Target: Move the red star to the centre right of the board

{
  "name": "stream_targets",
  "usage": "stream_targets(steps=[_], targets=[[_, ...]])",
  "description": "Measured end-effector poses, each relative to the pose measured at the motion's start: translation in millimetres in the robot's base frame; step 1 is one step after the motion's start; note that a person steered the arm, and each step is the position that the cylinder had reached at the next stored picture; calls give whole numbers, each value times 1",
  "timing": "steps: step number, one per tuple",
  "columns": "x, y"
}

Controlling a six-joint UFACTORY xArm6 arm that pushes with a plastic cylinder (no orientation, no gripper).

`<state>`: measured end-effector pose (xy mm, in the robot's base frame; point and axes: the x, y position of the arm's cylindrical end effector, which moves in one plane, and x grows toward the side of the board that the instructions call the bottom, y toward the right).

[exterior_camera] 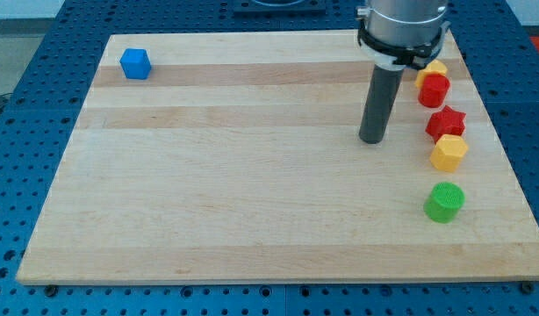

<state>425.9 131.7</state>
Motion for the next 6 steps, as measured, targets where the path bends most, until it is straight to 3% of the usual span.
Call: stream_targets(steps=[6], targets=[[-21, 107]])
